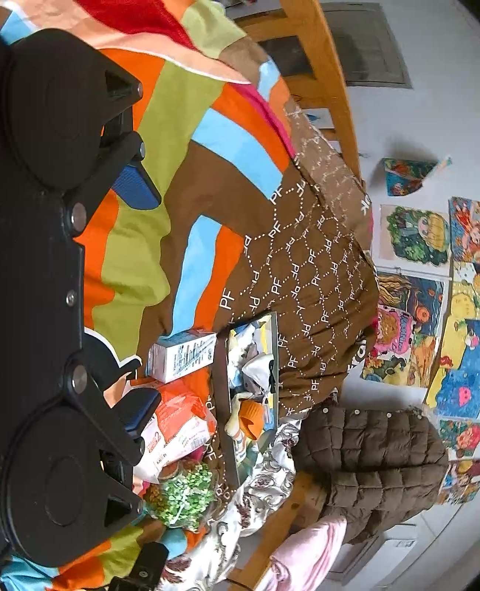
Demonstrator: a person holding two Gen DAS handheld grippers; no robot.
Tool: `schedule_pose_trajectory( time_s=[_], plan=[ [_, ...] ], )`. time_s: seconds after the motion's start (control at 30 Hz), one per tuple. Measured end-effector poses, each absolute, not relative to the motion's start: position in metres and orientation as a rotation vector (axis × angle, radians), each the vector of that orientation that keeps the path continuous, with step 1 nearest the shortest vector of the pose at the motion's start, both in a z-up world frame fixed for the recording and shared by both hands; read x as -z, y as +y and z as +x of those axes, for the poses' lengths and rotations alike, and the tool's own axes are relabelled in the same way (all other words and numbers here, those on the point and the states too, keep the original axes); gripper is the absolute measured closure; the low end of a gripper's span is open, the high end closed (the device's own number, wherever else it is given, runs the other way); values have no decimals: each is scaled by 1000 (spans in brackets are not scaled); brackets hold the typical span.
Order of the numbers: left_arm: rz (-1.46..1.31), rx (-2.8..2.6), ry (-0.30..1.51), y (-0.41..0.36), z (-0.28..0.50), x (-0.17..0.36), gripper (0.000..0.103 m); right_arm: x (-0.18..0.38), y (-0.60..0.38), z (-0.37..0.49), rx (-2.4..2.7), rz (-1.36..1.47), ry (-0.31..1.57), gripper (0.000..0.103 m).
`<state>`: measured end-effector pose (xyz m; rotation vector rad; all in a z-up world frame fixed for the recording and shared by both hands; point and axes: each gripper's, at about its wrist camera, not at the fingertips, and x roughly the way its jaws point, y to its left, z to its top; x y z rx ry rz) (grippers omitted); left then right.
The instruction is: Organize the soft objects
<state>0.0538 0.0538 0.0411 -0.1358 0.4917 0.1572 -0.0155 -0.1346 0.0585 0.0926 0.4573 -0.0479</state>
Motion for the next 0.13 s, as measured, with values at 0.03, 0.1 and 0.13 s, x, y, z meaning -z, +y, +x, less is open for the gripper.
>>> schedule_pose_trajectory(
  time_s=[0.03,0.1,0.13],
  plan=[
    [-136,-152,489,53,53,-41,1,-59,-134,-17,49,96,455,1],
    [-146,-146,490,53,52,-42,1,-59,-134,-18,49,98,453,1],
    [-153,-141,489,53,51,-42,1,-59,-133,-19,51,101,450,1]
  ],
)
